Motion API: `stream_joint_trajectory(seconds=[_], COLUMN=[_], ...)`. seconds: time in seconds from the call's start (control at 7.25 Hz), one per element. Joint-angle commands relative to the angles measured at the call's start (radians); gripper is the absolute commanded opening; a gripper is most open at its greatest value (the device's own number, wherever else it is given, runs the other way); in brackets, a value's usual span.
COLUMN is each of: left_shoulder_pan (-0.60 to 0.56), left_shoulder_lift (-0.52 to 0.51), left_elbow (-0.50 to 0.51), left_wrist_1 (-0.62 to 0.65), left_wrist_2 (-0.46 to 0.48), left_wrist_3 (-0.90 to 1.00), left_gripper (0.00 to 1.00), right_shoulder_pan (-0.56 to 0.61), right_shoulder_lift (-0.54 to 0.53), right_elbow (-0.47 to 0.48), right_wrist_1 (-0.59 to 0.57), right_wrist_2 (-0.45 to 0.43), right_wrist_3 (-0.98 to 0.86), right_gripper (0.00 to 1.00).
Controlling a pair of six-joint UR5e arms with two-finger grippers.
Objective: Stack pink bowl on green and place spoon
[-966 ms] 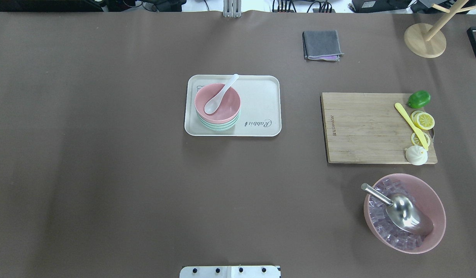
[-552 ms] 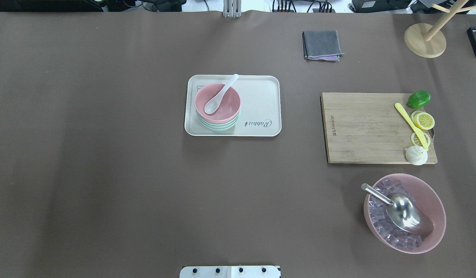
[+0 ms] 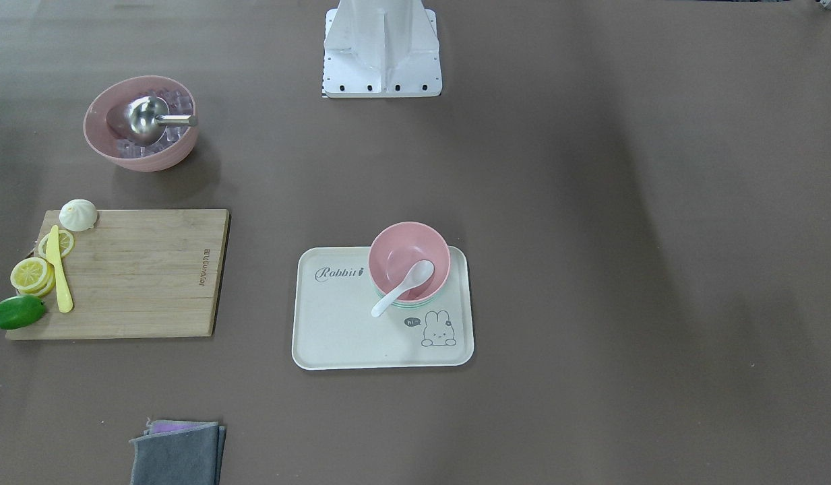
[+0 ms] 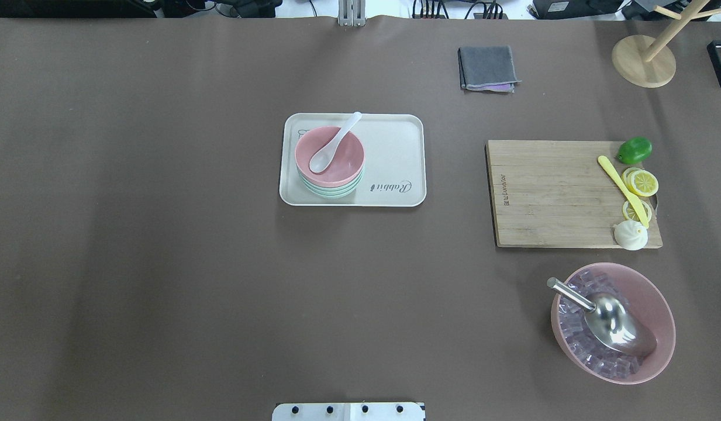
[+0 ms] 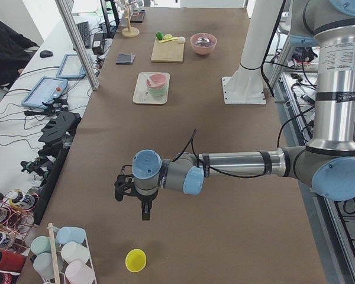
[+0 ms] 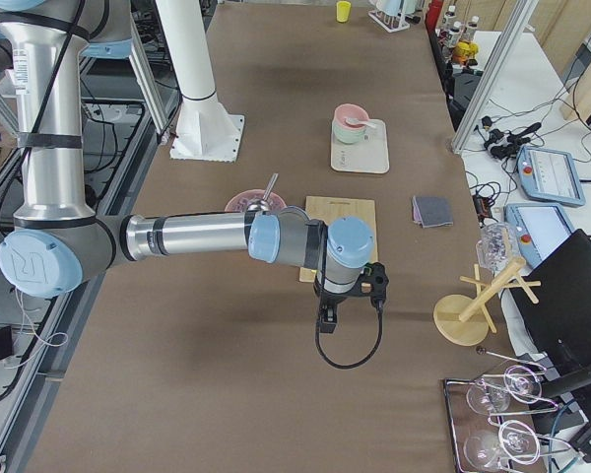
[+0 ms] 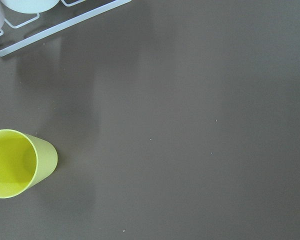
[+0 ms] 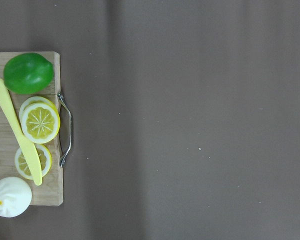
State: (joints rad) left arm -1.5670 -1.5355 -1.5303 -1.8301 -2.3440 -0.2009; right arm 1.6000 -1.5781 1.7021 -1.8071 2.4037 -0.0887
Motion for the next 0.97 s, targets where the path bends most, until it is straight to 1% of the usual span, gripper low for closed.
stream_joint_trajectory(seconds=[0.0, 0.83], left_shoulder_pan=[0.001, 0.001], left_shoulder_lift=[0.0, 0.002], left_elbow=[0.002, -0.002], left_wrist_1=[0.0, 0.0], left_wrist_2=[0.0, -0.001], left_wrist_3=[0.0, 0.0], left_gripper=[0.98, 0.98], right_shoulder_pan=[0.0, 0.0], right_shoulder_lift=[0.004, -0.011], right_elbow=[-0.001, 0.007], right_wrist_1=[0.0, -0.002], right_wrist_2=[0.0, 0.002], right_wrist_3=[0.001, 0.0], right_gripper=[1.0, 1.0])
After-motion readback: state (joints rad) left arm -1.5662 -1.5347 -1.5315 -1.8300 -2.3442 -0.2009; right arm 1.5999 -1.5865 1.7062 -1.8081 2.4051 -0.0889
